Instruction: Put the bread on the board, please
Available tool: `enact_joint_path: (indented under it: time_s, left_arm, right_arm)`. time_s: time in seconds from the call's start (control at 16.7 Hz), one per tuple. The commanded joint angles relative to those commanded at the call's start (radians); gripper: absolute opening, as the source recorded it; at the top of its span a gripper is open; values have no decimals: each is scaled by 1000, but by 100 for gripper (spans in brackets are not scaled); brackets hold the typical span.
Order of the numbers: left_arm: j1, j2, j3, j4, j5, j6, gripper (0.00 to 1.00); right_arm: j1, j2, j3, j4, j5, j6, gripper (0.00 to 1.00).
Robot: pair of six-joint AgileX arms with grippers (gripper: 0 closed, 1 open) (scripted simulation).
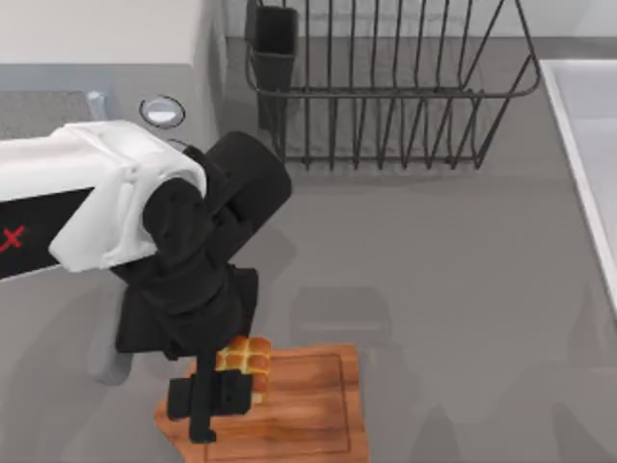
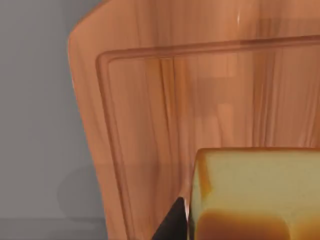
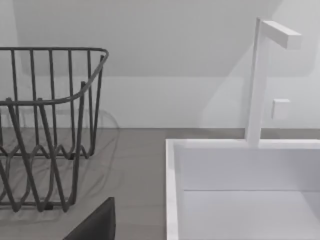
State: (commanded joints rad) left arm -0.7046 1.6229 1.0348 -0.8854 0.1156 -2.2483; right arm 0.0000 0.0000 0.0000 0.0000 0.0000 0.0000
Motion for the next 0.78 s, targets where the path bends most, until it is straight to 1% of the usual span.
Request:
enact_joint_path:
  time_s: [0.18,0.54,0.78]
  left_arm:
    - [-20,-17,-11,16,-1,-51,0]
    - [-16,-10,-11,19,-1,-49,0]
    - [-21,10,-32,63,-2,-53,0]
  right_arm:
    - [0,0,0,0,0,0,100]
    - [0,0,0,0,0,0,100]
    - [0,0,0,0,0,0,100]
